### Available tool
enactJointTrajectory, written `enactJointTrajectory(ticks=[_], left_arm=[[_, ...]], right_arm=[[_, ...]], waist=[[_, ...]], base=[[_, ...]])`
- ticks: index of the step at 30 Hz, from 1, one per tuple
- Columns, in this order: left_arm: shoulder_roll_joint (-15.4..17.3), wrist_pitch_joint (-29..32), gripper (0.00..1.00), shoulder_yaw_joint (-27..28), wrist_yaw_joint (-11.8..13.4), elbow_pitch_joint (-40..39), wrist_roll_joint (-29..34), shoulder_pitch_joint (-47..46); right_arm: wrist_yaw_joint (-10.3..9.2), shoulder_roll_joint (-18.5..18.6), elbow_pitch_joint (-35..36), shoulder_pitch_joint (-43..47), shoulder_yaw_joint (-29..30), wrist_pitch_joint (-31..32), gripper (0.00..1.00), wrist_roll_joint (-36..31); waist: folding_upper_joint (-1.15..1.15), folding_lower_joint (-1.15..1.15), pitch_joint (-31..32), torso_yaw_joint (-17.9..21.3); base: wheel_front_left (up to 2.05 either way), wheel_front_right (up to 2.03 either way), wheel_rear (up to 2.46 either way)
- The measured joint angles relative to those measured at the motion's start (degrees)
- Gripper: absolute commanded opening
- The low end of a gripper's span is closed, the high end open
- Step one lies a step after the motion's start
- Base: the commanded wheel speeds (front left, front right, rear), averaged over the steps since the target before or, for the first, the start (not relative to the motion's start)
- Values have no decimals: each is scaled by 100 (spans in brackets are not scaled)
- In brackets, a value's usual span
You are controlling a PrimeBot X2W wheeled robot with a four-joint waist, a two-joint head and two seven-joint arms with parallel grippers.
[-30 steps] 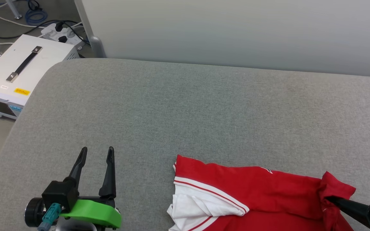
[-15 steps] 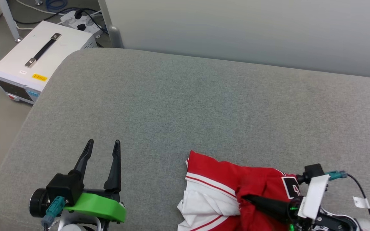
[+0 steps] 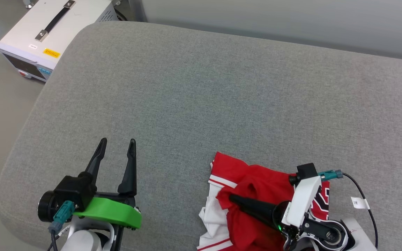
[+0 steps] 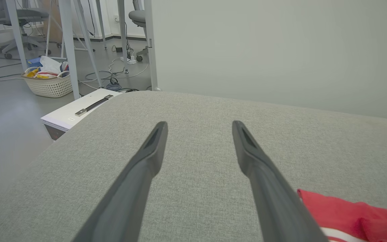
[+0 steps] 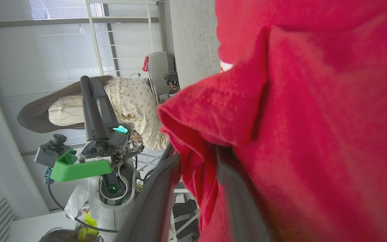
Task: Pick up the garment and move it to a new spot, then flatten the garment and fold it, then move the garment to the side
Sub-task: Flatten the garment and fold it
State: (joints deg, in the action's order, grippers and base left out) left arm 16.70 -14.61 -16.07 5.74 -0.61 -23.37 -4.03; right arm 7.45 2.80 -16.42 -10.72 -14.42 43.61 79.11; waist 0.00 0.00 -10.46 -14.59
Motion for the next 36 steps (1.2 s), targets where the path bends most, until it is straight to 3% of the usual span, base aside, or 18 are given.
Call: enactJointTrajectory(ticks=[6,11,15,22,30,36], left_arm=[[-33,-5,100,59,-66,105,33,-82],[-43,-5,100,116,-109,153,77,-81],[-44,-7,100,144,-148,163,124,-70],[-47,-7,100,158,-156,175,172,31],[-32,-7,100,177,-155,235,183,93],[9,-7,100,216,-96,325,225,183]], right_arm=[[0,-5,46,-3,-129,-358,100,-132],[0,93,628,-6,-180,-934,100,-455],[0,353,1068,-9,-164,-1923,100,-1302],[0,740,1245,155,285,-3262,100,-2870],[0,846,1445,738,1368,-4077,100,-4607],[1,655,2000,1128,1894,-4475,100,-5758]], waist=[[0,0,15,62],[0,0,158,127],[0,0,288,186],[0,-1,457,371],[0,-1,575,652],[0,-1,688,868]], base=[[0,0,0],[0,0,0],[0,0,0],[0,0,0],[0,0,0],[0,0,0]])
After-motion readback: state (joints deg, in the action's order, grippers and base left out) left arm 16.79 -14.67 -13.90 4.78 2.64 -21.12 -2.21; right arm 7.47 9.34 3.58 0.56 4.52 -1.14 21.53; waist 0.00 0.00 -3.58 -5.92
